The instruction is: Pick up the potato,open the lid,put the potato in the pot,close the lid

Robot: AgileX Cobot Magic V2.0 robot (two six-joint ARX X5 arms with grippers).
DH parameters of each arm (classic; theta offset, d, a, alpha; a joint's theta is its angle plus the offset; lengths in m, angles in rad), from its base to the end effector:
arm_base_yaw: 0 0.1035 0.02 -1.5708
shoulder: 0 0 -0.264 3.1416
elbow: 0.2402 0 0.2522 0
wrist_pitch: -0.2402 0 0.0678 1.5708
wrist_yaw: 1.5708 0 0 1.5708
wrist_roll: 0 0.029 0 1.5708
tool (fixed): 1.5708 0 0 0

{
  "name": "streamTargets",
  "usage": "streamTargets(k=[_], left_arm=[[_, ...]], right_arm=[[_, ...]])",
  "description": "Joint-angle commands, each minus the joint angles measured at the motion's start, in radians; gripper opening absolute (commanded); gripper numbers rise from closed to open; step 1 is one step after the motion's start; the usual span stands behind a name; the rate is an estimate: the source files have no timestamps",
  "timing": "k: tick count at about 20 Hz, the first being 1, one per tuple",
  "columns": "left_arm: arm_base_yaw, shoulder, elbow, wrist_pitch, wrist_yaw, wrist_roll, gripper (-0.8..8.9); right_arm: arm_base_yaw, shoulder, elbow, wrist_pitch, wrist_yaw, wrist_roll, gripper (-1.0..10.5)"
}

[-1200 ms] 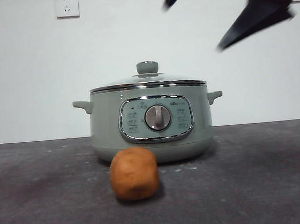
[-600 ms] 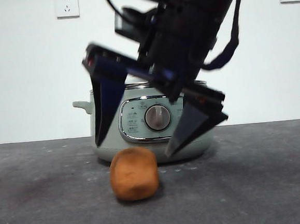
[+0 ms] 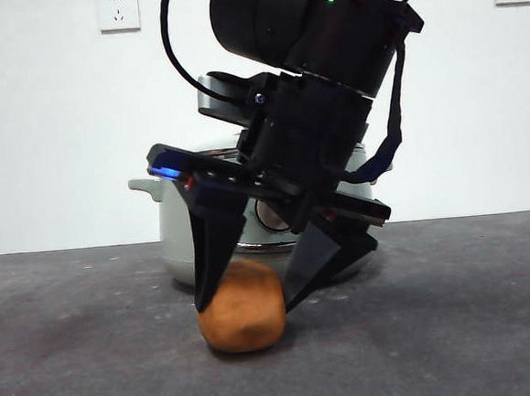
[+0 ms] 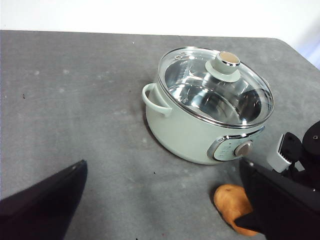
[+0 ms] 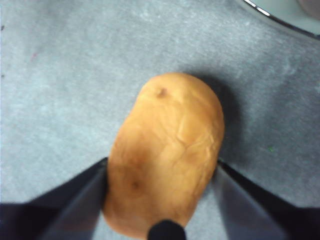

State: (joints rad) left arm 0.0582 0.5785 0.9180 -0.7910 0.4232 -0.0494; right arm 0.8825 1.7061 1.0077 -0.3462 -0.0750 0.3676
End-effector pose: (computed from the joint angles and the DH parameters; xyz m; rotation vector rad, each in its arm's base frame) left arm 0.0953 -0.0064 0.3449 -0.1563 0.4499 -0.3479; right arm 0.2082 0.2565 0.1699 -0.1121 1.1273 0.6640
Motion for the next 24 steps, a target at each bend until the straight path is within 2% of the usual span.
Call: streamTargets(k=[1, 5, 10, 13, 15, 17, 20, 24], left_arm=[[-0.001, 0.000, 0.000, 0.000, 0.004, 0.000, 6.65], [-0.001, 0.007, 0.000, 0.001, 0.033, 0.000, 6.65], [-0.030, 0.036, 0.000, 0.042, 0.092, -0.002, 6.62], [-0.063, 0.067, 0.001, 0.138, 0.156, -0.038, 6.59], [-0.093, 0.105, 0.010, 0.201, 0.161, -0.049, 6.59], [-0.144, 0.183, 0.048, 0.230, 0.160, -0.048, 6.59], [-0.216, 0.316, 0.124, 0.253, 0.135, -0.038, 6.59], [-0.362, 0.560, 0.285, 0.260, 0.000, 0.033, 6.59]], right_arm=[[0.002, 0.003, 0.005, 0.005, 0.004, -0.005, -0.1], [0.015, -0.076, 0.005, -0.013, 0.003, -0.020, -0.1], [0.051, -0.346, 0.005, -0.177, 0.010, -0.071, -0.1], [0.061, -0.529, 0.005, -0.274, 0.081, -0.084, -0.1], [0.060, -0.646, 0.005, -0.334, 0.148, -0.085, -0.1], [0.059, -0.762, 0.005, -0.404, 0.224, -0.085, -0.1], [0.059, -0.851, 0.005, -0.472, 0.274, -0.083, -0.1], [0.059, -0.920, 0.005, -0.544, 0.315, -0.080, -0.1]])
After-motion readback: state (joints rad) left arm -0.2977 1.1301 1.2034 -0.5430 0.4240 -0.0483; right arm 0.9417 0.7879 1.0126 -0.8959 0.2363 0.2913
